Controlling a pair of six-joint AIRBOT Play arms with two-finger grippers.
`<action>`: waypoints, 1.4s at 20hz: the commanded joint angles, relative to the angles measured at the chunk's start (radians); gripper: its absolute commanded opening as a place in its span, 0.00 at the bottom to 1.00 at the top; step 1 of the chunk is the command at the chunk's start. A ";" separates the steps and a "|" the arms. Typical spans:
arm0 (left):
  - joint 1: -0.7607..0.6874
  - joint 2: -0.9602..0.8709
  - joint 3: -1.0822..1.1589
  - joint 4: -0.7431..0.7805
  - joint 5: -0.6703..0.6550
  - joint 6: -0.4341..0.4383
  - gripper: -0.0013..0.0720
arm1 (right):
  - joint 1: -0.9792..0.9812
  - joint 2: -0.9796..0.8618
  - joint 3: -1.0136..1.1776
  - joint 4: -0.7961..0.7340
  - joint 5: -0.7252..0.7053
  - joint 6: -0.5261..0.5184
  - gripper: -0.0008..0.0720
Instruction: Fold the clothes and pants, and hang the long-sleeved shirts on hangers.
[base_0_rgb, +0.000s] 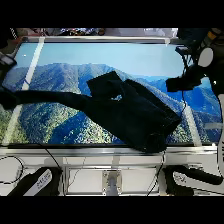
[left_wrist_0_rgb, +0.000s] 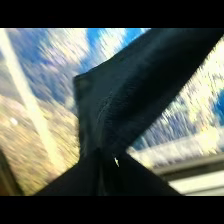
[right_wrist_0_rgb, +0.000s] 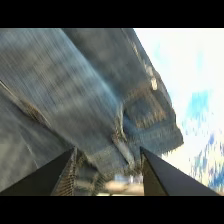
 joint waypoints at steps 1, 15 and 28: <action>0.058 0.019 -0.226 0.010 0.040 0.020 0.35 | -0.046 0.134 -0.230 0.002 -0.015 0.005 0.62; -0.143 -0.270 -0.093 -0.740 0.312 0.049 0.52 | -0.068 0.248 -0.613 0.075 -0.326 0.119 0.78; -0.452 -1.122 0.893 -0.442 0.316 -0.636 0.53 | -0.068 0.249 -0.613 0.131 -0.327 0.120 0.78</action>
